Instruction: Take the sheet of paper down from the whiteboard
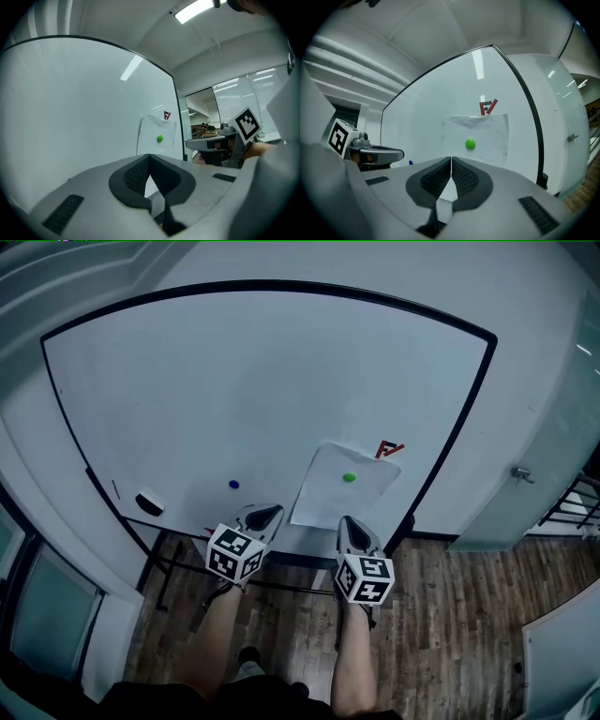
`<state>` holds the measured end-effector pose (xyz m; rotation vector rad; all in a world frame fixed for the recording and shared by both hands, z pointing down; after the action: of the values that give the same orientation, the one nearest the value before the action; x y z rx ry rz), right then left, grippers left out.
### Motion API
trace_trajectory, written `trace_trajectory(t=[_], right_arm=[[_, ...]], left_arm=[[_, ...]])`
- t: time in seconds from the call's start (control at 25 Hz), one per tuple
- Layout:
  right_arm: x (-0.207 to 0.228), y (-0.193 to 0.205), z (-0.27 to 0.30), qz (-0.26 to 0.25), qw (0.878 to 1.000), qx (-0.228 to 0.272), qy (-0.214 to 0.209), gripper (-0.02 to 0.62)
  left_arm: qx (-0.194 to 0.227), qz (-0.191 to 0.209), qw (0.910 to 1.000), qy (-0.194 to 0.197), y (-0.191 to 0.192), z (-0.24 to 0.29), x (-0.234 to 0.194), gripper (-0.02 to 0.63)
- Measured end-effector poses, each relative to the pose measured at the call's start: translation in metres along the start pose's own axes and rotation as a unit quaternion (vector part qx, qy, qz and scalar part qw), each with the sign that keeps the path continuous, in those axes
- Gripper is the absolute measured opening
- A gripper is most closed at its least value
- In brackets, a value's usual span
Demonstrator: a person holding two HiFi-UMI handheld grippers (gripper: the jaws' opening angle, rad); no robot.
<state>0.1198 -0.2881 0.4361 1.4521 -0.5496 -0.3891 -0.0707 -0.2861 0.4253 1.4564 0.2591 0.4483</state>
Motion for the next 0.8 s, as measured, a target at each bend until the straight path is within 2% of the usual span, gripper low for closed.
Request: trace_trajectory(t=[0.24, 0.6, 0.8], right_arm=[[0.005, -0.004, 0.027, -0.004, 0.999, 0.002, 0.045, 0.025], [0.007, 0.007, 0.051, -0.004, 0.995, -0.009, 0.102, 0.025], [0.008, 0.006, 0.061, -0.012, 0.993, -0.016, 0.114, 0.025]], left_arm=[[0.010, -0.022, 0.9989, 0.041, -0.008, 0.028, -0.024, 0.020], [0.009, -0.013, 0.9939, 0.109, -0.002, 0.063, -0.049, 0.020], [0.013, -0.010, 0.9917, 0.127, -0.005, 0.075, -0.049, 0.020]])
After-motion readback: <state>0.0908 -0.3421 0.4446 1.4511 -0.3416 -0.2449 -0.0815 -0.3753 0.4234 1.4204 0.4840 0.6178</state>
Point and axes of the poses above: the fingertips, and each gripper's own axes: z forward along the fingers, x to its right, y out of its underside, the point moved 5 cm from there along -z, backward along the fingers, and after that the axes turned 9 degrees about -y, right-handed, at the moved point
